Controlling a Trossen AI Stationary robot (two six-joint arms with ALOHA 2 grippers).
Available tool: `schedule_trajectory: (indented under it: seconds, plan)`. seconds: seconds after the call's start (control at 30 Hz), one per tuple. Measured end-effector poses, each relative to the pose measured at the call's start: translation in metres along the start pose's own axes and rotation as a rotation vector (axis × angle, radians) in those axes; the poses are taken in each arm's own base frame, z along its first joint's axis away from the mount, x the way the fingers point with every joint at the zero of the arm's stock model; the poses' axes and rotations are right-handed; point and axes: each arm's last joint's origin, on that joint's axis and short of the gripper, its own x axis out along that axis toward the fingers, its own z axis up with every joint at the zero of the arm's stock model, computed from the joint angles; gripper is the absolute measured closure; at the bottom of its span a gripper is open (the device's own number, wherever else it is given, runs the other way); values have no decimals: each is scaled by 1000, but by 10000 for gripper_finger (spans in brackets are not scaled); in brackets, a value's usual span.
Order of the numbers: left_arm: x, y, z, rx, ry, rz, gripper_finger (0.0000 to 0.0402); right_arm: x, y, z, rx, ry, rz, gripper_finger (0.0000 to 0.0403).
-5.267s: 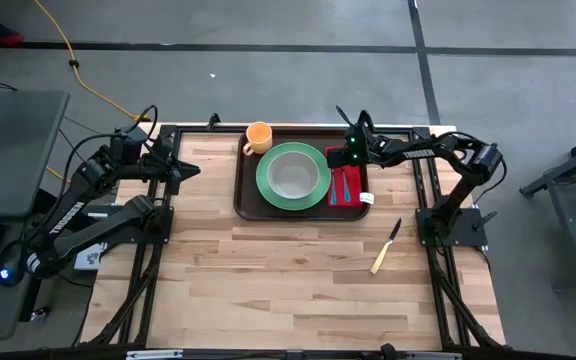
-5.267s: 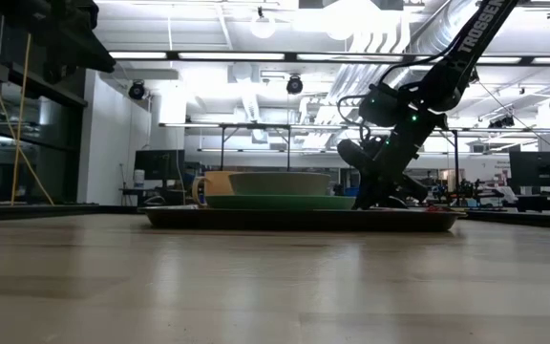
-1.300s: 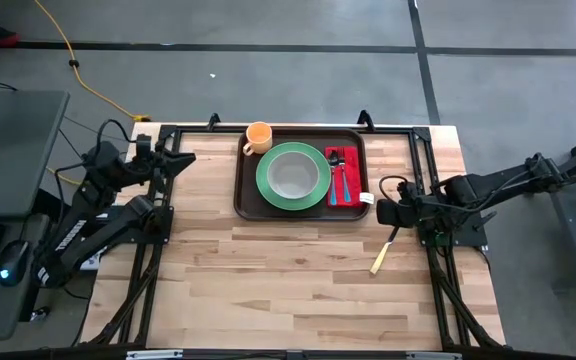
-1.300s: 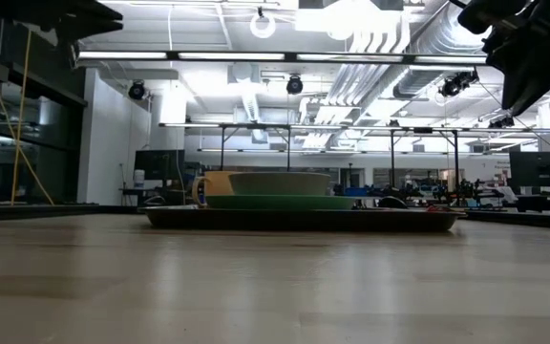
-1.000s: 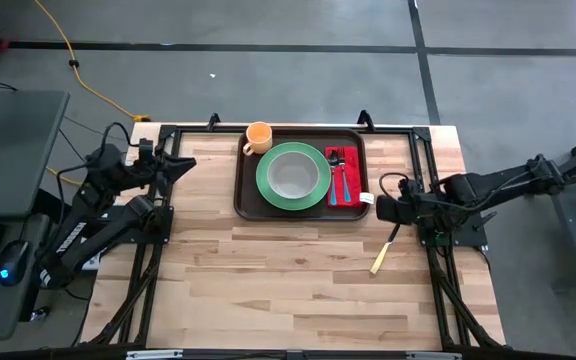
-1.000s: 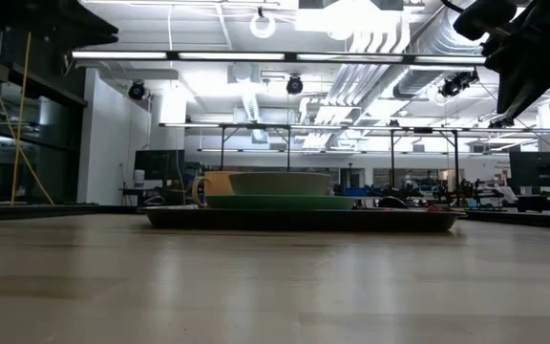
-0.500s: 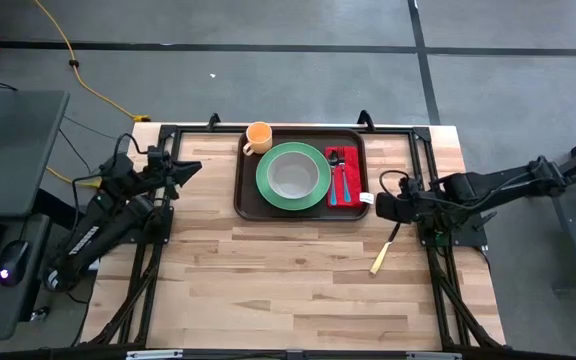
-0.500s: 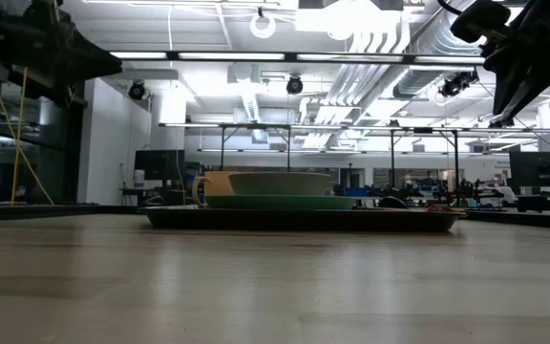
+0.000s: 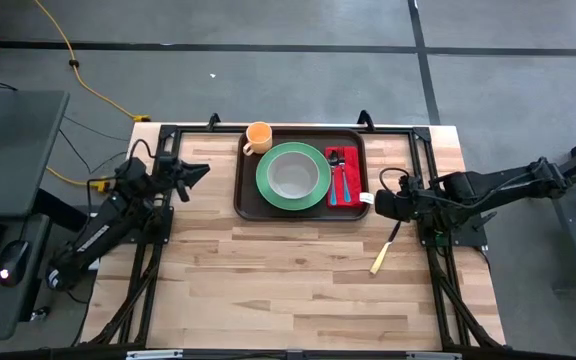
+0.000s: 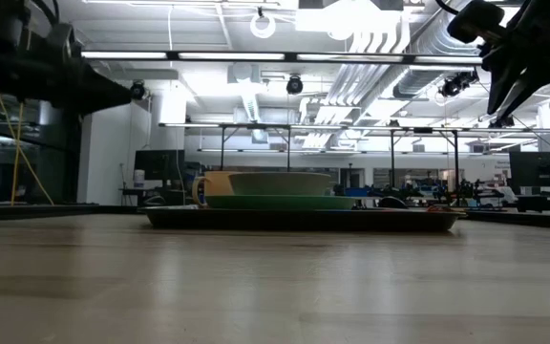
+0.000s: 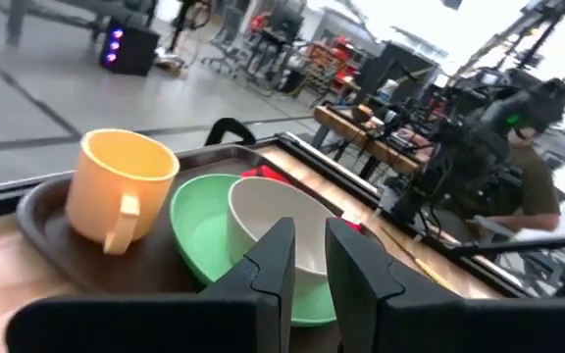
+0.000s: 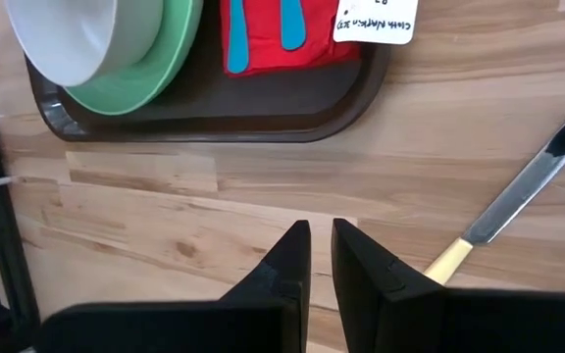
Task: Set up tray
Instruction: Put the yellow table knife on the red table napkin to the right of the blue fork
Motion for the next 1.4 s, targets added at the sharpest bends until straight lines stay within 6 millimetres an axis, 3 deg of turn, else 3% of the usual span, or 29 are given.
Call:
schedule_trajectory:
  seconds: [0.13,0.7,1.4]
  plan:
    - [8,6,-18,6,8,-33,309,0,0,0,9,0,2,380]
    - [16,-16,-36,9,15,-53,309,2,1,-3,12,31,-20,380]
    - [15,-22,-38,1,11,-57,309,48,3,-47,47,277,-401,380]
